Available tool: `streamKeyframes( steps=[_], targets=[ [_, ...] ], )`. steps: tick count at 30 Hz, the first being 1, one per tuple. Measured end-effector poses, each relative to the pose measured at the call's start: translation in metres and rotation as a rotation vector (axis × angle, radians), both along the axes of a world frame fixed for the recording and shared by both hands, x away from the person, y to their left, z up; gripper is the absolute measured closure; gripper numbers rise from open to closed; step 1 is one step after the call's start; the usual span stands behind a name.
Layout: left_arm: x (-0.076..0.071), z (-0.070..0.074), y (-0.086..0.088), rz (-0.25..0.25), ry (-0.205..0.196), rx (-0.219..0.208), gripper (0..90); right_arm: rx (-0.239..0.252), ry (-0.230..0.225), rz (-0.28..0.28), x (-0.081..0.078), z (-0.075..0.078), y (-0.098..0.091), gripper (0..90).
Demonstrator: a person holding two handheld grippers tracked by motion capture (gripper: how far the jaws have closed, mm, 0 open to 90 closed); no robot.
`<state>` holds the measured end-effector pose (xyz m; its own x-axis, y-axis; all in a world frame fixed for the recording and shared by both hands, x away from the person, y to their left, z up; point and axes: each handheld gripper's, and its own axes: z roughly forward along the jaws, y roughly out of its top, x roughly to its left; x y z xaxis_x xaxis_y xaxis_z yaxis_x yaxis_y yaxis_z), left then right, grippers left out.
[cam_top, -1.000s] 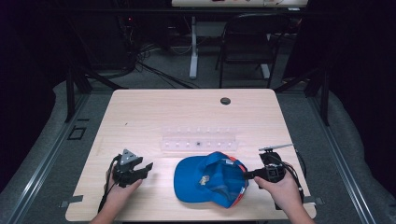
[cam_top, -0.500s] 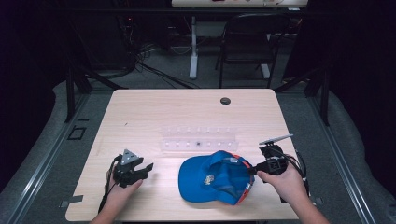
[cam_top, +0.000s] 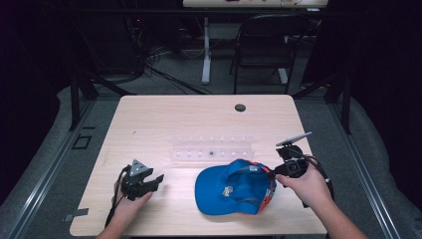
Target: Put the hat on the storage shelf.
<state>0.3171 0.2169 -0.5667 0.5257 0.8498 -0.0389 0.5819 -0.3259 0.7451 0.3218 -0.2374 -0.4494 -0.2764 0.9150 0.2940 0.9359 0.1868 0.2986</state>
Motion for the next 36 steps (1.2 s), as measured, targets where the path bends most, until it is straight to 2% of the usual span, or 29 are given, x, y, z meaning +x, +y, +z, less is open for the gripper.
streamKeyframes(
  steps=[7,19,29,36],
  targets=[
    [0.0,0.0,0.001,0.007,0.004,-0.005,48.8,-0.036,0.0,0.009,0.002,0.011,0.003,79.7],
    [0.0,0.0,0.0,0.005,0.003,-0.002,48.8,-0.068,0.01,0.03,0.006,0.027,0.006,79.8],
    [0.0,0.0,0.0,0.003,0.002,0.001,48.8,-0.036,0.049,0.033,0.009,0.037,0.005,79.8],
    [0.0,0.0,0.0,0.003,0.002,0.002,48.8,-0.036,0.045,0.029,0.011,0.047,0.007,79.9]
  ],
)
